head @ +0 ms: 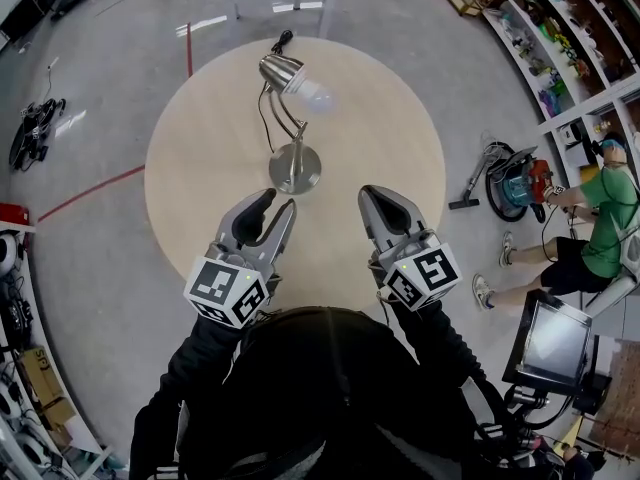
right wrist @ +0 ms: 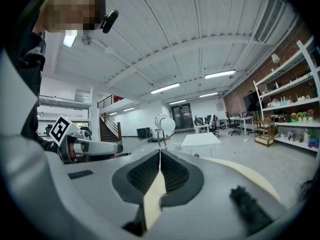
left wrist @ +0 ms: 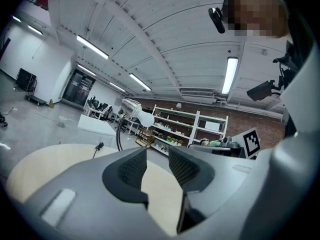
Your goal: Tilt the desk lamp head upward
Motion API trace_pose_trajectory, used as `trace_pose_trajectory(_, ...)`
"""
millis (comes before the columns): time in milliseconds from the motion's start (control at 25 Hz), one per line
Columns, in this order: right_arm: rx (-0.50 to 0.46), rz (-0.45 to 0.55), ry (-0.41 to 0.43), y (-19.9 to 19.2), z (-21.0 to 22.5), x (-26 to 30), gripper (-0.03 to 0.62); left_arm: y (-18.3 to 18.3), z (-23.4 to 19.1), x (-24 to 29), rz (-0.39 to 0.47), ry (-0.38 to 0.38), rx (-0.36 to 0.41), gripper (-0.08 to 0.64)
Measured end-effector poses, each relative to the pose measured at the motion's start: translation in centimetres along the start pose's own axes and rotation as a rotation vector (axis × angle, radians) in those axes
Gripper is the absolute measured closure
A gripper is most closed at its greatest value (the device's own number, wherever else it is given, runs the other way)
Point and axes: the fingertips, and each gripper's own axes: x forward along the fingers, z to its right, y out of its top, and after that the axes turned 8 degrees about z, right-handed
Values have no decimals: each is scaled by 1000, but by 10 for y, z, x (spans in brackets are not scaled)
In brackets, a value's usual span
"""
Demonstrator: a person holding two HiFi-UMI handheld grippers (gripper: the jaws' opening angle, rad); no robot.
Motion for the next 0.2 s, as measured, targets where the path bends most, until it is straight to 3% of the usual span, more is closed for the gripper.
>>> trace_pose_trajectory(200, -1, -12, 13, 0, -4, 2, 584, -1, 0, -1, -3, -1, -2, 417)
